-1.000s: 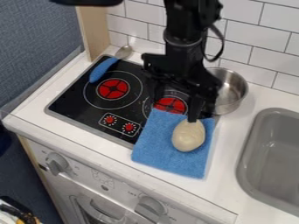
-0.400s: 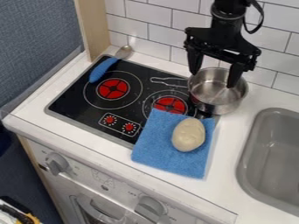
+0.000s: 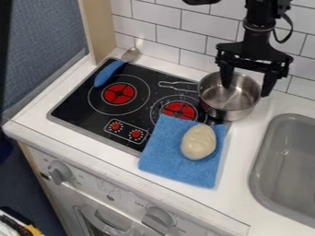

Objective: Moved the silver pot on the lower left side

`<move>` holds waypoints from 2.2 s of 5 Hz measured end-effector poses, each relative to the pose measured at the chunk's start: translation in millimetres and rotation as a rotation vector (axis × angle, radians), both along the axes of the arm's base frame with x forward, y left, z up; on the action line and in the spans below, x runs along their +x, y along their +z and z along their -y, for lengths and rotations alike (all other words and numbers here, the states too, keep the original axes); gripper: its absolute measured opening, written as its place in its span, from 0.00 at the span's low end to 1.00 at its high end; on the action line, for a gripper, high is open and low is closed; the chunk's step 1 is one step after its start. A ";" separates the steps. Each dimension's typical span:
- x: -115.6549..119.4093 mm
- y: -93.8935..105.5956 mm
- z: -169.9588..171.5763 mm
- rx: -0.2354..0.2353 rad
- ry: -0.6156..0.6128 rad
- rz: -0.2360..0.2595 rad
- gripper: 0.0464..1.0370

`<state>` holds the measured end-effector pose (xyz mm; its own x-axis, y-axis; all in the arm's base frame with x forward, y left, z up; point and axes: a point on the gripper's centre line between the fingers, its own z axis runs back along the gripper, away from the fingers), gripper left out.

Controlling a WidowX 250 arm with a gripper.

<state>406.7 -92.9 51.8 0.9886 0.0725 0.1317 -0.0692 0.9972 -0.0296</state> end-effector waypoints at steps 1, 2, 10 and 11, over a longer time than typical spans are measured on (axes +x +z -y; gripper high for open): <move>-0.5 -15.1 14.1 -0.018 -0.007 -0.031 0.96; 1.6 -22.8 26.2 -0.012 -0.028 -0.040 0.96; -20.1 73.5 -7.3 -0.014 -0.091 0.077 0.04; -46.0 97.5 -38.8 -0.026 -0.169 0.109 0.03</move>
